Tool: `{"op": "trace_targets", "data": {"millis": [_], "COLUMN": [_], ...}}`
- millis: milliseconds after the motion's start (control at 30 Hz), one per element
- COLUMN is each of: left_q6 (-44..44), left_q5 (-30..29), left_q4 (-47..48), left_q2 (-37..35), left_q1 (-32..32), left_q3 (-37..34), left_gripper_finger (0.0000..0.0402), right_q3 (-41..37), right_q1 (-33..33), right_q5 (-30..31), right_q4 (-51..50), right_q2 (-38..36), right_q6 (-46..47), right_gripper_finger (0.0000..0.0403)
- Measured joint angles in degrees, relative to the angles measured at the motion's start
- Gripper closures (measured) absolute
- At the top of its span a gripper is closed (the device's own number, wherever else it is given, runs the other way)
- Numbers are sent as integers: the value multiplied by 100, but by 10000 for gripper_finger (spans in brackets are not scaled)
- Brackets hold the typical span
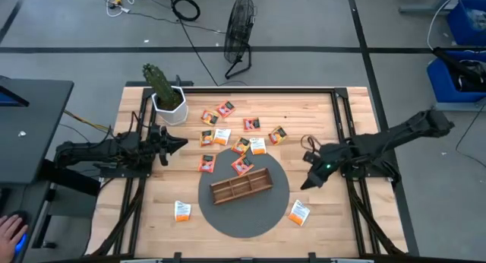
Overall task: Pick & Place Tea
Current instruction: Put the white tea bag into the right section of the wooden organizer
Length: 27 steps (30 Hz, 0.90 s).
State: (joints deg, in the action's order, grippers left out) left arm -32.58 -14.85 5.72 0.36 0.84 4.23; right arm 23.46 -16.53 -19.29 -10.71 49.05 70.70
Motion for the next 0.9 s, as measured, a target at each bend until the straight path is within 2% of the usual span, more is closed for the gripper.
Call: {"op": "trace_targets", "data": {"millis": [133, 367, 467, 600, 900], "left_q6": [-165, -282, -284, -282, -296], "left_q5": [0, 0, 0, 0, 0], "left_q4": [-49, -256, -258, -257, -282], "left_q2": [0, -2, -2, -2, -2], "left_q1": [0, -2, 0, 0, 0], "left_q3": [0, 0, 0, 0, 0], "left_gripper_finger": [378, 378, 378, 378, 378], "right_q3": [2, 2, 2, 2, 8], "right_q1": [-390, -951, -1116, -1281, -1387], "right_q5": [144, 374, 388, 400, 366], "right_q4": [199, 273, 566, 920, 1145], "right_q2": [460, 1393, 1779, 2270, 2993], "right_q6": [-69, -190, -192, -94, 101], "right_gripper_finger": [321, 220, 195, 190, 206]}}
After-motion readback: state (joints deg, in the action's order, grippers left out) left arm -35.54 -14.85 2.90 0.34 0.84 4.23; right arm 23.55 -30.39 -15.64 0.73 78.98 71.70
